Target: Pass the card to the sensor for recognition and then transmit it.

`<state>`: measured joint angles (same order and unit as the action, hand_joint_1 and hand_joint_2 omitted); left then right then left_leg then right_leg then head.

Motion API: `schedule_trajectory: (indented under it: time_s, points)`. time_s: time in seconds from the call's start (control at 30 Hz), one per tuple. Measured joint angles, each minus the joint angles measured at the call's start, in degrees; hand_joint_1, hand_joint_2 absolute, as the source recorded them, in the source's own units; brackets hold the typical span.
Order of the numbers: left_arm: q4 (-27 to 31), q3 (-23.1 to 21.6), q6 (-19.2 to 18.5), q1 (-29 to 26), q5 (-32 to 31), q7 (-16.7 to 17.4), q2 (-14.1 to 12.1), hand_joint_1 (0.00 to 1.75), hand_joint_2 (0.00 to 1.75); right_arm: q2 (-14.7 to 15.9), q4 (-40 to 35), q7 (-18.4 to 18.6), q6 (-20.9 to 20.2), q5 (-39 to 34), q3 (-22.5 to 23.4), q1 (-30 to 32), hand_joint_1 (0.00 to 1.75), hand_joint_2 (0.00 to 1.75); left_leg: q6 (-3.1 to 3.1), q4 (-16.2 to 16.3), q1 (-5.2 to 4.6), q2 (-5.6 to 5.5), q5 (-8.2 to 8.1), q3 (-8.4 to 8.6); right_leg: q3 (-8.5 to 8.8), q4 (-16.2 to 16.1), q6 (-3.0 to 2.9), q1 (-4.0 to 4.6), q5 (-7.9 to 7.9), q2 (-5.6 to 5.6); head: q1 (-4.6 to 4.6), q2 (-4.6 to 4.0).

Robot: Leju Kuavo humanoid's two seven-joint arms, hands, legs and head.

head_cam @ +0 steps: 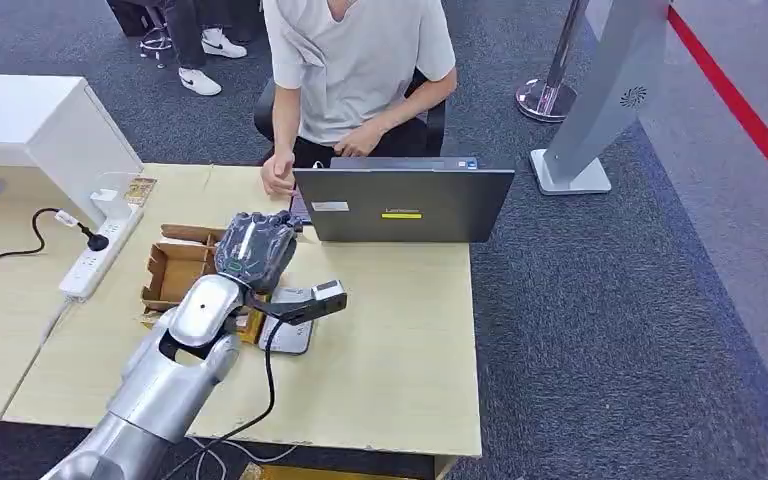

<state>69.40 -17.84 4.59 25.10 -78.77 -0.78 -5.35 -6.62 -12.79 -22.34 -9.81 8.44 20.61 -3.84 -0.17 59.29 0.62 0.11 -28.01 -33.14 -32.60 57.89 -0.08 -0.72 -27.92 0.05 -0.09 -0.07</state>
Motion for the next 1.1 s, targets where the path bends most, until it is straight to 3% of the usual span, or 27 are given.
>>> schedule_trajectory:
  time_s: [0.33, 1.1]
  points:
    - [-1.88, -1.44, -6.16, 0.00, -1.81, 4.08, -0.35, 1.75, 1.75, 0.02, 0.00, 0.17, 0.13, 0.04, 1.09, 0.34, 0.00, 0.00, 0.00, 0.00, 0.00, 0.00, 0.00, 0.00, 0.00, 0.00, 0.00, 0.00, 0.00, 0.00, -0.02, 0.00]
    - [-4.50, -4.07, -8.35, -1.72, -1.64, 2.86, -2.03, 1.75, 1.75, 0.00, 0.02, 0.07, 0.92, 0.70, 2.18, 1.00, 0.00, 0.00, 0.00, -0.01, 0.00, 0.01, 0.00, -0.01, 0.00, 0.00, 0.00, 0.00, 0.00, 0.00, 0.00, 0.00]
